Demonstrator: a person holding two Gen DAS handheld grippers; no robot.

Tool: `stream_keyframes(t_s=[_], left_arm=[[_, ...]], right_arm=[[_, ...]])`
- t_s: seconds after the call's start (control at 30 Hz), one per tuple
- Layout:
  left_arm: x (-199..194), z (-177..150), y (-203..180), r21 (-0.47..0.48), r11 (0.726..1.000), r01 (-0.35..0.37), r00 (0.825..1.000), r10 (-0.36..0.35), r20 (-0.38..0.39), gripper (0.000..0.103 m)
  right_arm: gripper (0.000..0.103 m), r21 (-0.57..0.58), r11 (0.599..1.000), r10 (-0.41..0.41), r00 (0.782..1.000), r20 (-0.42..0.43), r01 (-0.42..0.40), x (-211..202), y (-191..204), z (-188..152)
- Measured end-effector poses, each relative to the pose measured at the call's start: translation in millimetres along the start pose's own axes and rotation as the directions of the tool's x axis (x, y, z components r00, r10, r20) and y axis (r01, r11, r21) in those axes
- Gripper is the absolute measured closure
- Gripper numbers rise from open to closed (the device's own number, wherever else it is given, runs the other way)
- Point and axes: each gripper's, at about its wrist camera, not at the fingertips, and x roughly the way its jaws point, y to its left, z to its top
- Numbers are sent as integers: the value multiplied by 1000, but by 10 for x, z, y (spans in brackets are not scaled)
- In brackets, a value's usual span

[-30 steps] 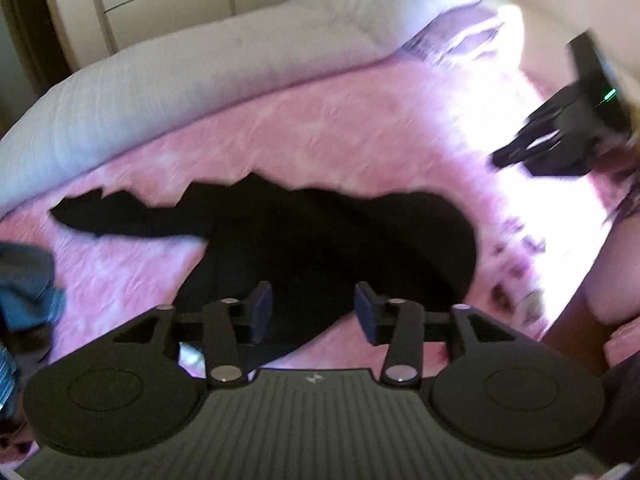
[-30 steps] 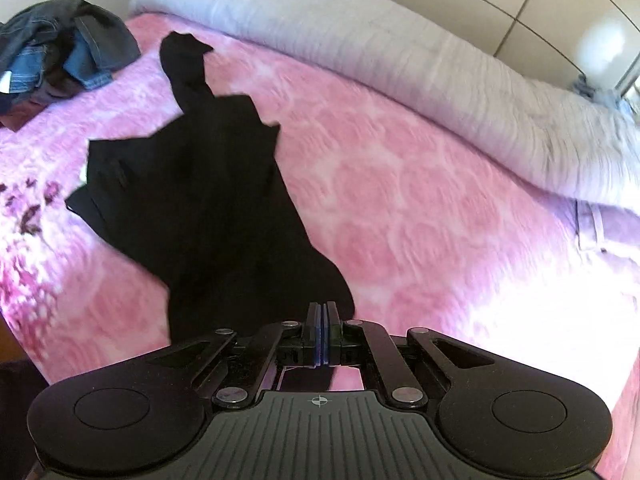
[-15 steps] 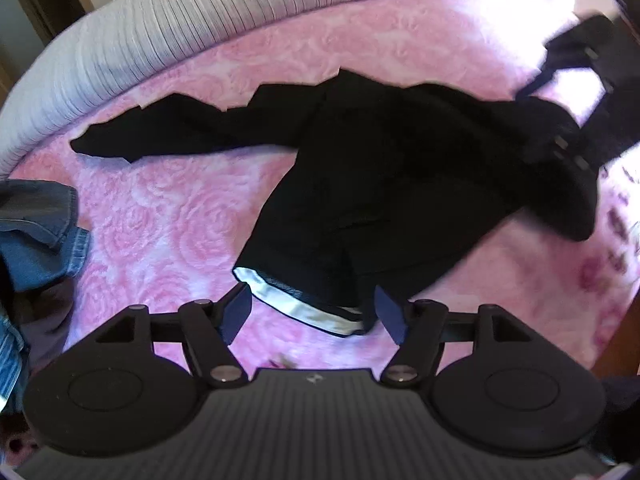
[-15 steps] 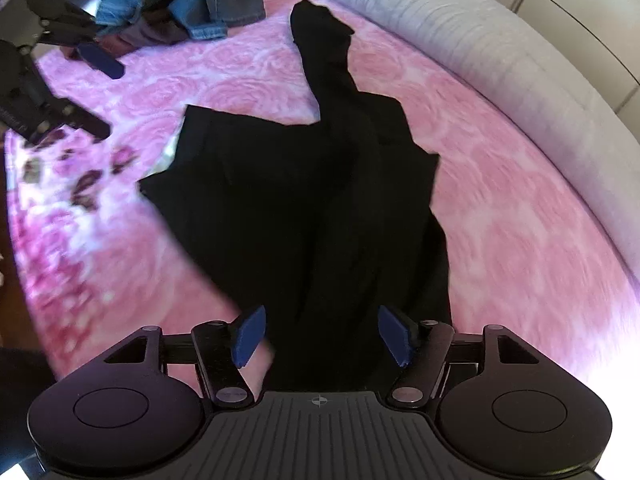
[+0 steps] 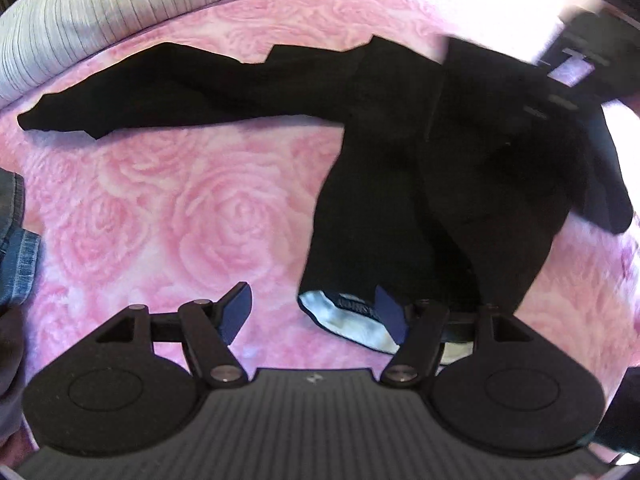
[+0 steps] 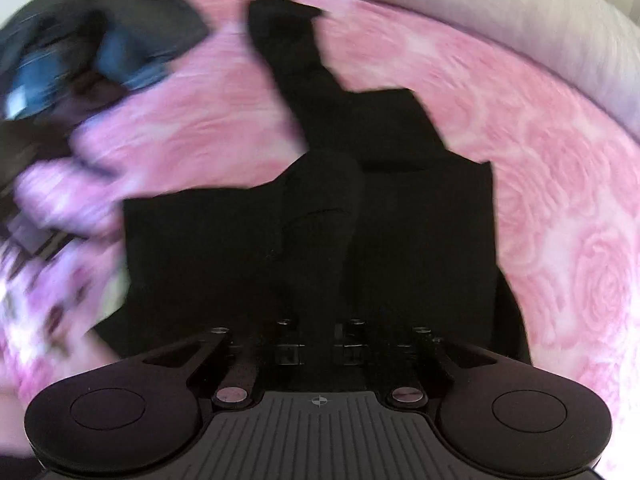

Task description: Fold clothes

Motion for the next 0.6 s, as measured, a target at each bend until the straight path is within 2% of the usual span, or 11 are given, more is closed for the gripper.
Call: stream_keyframes(t_s=[0.17,0.37,0.43,0.47,0.6], left_arm=[[135,84,-35,32,996,83,996,-82,-23,39],[429,138,-279,107,987,119,990,-109,-94,37],[465,138,-374,119,986,117,989,-104,-109,38],[479,137,-424,126,985,116,988,-101,-116,41],[324,156,-624,149,983,107,989,-90,-121,81]], right_arm=[[101,-202,979,19,998,-62,-32,-741,728,-595],[101,-244,969,-3,979,-203,-47,-1140,1172,-1368],[101,-216,976,-17,977,-211,-30,-1181,1234,-1532],[101,-200,980,-26,978,-207,-16,-1194,1239,-1579],[101,-172,985,-49,982,-183,17,-1271,1209,-1661]])
